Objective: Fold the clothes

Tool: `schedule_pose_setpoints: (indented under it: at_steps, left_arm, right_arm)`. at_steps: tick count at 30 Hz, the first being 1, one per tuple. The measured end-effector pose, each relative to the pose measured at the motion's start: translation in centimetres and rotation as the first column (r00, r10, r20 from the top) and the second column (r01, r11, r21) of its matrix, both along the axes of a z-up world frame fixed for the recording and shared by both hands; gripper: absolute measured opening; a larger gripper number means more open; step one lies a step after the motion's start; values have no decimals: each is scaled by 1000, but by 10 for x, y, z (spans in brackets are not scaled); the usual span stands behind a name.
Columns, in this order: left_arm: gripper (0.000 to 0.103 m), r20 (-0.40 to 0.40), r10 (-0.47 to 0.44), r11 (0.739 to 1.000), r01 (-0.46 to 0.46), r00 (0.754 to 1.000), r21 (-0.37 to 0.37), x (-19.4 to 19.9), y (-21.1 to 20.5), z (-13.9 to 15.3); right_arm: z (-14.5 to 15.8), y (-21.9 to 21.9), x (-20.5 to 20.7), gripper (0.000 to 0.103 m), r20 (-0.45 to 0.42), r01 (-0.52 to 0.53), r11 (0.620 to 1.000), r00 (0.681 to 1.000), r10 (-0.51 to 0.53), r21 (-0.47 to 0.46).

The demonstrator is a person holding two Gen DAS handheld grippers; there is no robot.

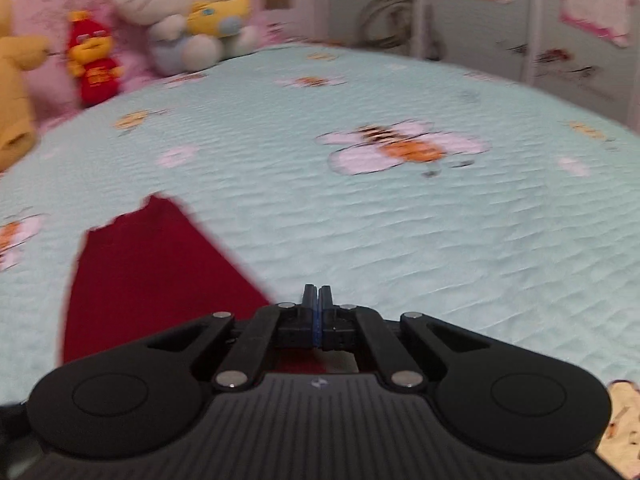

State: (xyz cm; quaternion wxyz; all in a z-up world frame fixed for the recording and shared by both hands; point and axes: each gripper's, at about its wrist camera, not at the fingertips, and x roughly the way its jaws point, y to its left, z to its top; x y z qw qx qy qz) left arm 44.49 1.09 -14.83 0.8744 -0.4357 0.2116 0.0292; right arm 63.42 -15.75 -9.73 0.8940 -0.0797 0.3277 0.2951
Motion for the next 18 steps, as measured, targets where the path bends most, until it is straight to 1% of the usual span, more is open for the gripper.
schedule_pose_setpoints:
  at_steps: [2, 4, 6, 8, 9, 11, 14, 18]
  left_arm:
    - [6, 0, 1, 1000, -1, 1000, -1, 0, 0, 0]
    - [6, 1, 1, 1000, -1, 1000, -2, 0, 0, -1]
    - [6, 0, 1, 1000, -1, 1000, -3, 0, 0, -1]
    - [6, 0, 1, 1000, -1, 1000, -5, 0, -1, -1]
    - [6, 0, 2, 1000, -2, 1000, -3, 0, -1, 0]
    - [6, 2, 3, 1000, -3, 1000, 0, 0, -1, -1]
    - [6, 4, 5, 1000, -5, 1000, 7, -1, -1, -2]
    - [6, 6, 5, 1000, -5, 1000, 12, -1, 0, -3]
  right_arm:
    - [1, -4, 1, 0, 0, 17, 999, 1000, -17, 30]
    - [9, -17, -1, 0, 2, 40, 993, 999, -41, 108]
    - [21, -40, -4, 0, -12, 63, 978, 998, -61, 201]
    - [33, -70, -14, 5, -22, 71, 970, 997, -67, 234]
    - [38, -86, -23, 7, -21, 67, 969, 998, -64, 237]
    - [42, -119, -43, 7, -26, 41, 972, 999, -36, 232]
    - [32, -154, -68, 6, -89, 1, 982, 996, 16, 189]
    - [13, -168, -75, 7, -70, 60, 988, 996, -50, 141]
